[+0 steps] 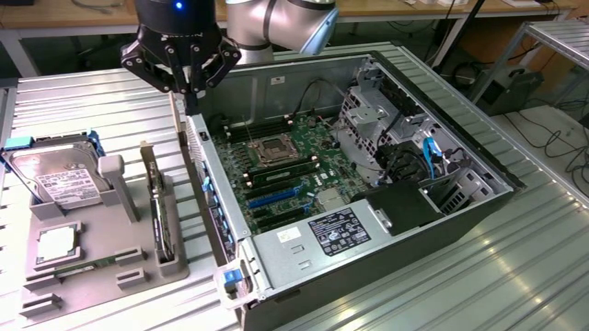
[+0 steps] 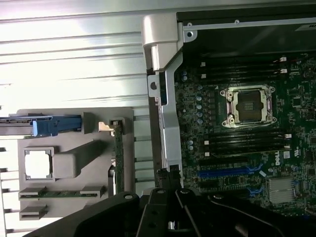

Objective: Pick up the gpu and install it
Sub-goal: 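Reach for the gpu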

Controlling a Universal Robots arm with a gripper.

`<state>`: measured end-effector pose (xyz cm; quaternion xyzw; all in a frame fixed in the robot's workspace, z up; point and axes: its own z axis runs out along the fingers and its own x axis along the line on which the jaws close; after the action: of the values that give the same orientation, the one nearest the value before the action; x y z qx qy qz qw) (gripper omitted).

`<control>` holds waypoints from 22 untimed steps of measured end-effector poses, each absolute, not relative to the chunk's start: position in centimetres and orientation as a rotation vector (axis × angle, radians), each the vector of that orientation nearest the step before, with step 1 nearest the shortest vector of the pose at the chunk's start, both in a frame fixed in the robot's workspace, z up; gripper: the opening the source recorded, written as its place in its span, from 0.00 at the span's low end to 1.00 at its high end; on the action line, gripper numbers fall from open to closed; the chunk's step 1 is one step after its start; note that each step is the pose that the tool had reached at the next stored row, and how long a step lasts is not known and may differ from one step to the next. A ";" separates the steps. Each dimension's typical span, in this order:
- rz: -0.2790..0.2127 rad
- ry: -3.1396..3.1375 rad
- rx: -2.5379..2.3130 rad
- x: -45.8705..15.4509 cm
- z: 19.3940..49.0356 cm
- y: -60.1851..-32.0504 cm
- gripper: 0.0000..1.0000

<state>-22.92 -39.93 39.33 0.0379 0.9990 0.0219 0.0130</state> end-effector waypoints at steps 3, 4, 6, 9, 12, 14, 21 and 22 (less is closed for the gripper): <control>0.068 3.112 0.118 -23.1 39.3 -39.9 0.11; 0.068 3.112 0.118 -23.2 39.3 -39.9 0.11; 0.068 3.113 0.118 -23.3 39.3 -39.9 0.11; 0.068 3.112 0.118 -23.5 39.3 -39.9 0.11; 0.068 3.113 0.118 -23.7 39.3 -39.9 0.11; 0.068 3.112 0.118 -23.8 39.3 -39.9 0.11; 0.068 3.113 0.118 -25.2 39.3 -39.9 0.11; 0.068 3.113 0.118 -26.0 39.3 -39.9 0.11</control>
<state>-26.02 -39.93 39.32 0.0378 0.9990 0.0219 0.0130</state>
